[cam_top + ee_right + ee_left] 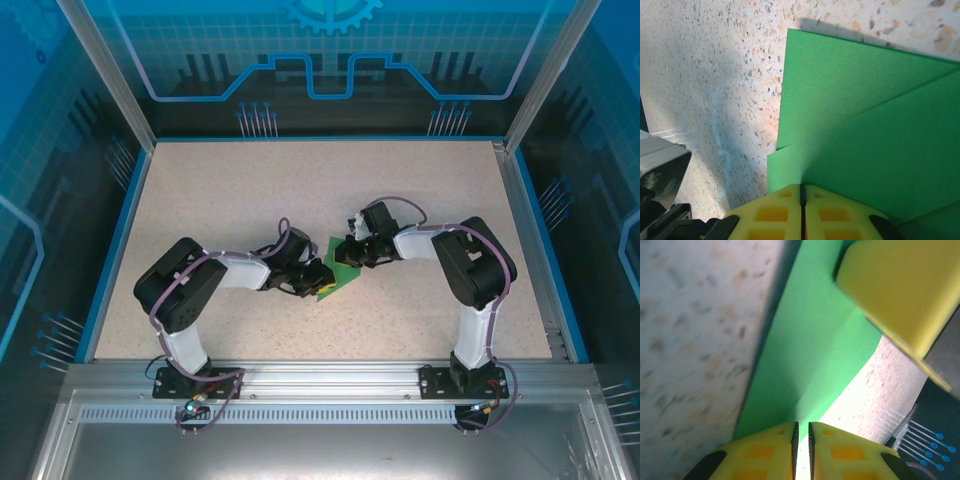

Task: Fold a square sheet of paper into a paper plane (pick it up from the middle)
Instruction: Fourth fold the wing at the center of the table.

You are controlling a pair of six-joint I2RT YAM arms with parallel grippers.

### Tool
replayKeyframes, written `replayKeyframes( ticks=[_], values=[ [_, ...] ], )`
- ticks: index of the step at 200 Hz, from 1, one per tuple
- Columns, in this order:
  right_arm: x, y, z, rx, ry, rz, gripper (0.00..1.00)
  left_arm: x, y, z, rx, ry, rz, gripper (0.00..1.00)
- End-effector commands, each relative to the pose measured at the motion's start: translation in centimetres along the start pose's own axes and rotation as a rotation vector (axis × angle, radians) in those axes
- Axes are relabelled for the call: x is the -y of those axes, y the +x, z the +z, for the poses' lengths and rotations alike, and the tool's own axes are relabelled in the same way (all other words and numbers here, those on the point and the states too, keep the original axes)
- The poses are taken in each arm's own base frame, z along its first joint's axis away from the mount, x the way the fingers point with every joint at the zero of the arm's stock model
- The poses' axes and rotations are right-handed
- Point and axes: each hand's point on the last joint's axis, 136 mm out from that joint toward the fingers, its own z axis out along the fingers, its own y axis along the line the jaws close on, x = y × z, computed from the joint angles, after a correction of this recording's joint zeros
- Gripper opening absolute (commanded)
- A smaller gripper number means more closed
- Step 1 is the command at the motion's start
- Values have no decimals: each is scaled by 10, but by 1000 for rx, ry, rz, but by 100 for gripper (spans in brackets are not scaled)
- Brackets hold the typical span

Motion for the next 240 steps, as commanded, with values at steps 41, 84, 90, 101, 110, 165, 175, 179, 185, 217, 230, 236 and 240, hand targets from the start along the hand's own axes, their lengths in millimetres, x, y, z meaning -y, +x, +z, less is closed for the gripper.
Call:
replayKeyframes(
  ticks=[41, 84, 90, 101, 110, 165, 175, 179, 185, 217, 230, 236, 240],
  values=[
    [66, 29, 7, -72, 211, 107, 8, -65, 44, -22, -115, -218, -44, 17],
    [66, 28, 6, -73, 217, 104, 8, -73, 54, -33, -148, -286, 17, 18],
    [66, 28, 6, -73, 218, 104, 8, -74, 54, -35, -147, -298, 24, 18],
    [66, 29, 6, -74, 219, 107, 8, -73, 54, -38, -144, -311, 36, 18],
    [66, 28, 6, -73, 217, 106, 8, -70, 54, -41, -143, -306, 45, 17],
    [67, 30, 5, -70, 218, 116, 9, -28, 32, -60, -7, -226, 100, 18],
    [66, 30, 5, -70, 216, 115, 9, -18, 26, -61, 14, -205, 111, 18],
    [66, 30, 5, -70, 215, 115, 9, -14, 24, -61, 22, -194, 113, 18],
    [66, 30, 5, -70, 216, 117, 9, -8, 21, -60, 31, -180, 116, 18],
    [65, 30, 6, -72, 209, 118, 9, 12, 6, -47, 36, -146, 114, 18],
    [65, 30, 6, -72, 207, 117, 9, 16, 1, -41, 36, -141, 113, 18],
    [65, 30, 6, -75, 206, 115, 9, 18, -2, -39, 37, -139, 114, 18],
    [64, 31, 6, -76, 207, 116, 9, 18, -3, -37, 37, -140, 113, 18]
  ],
)
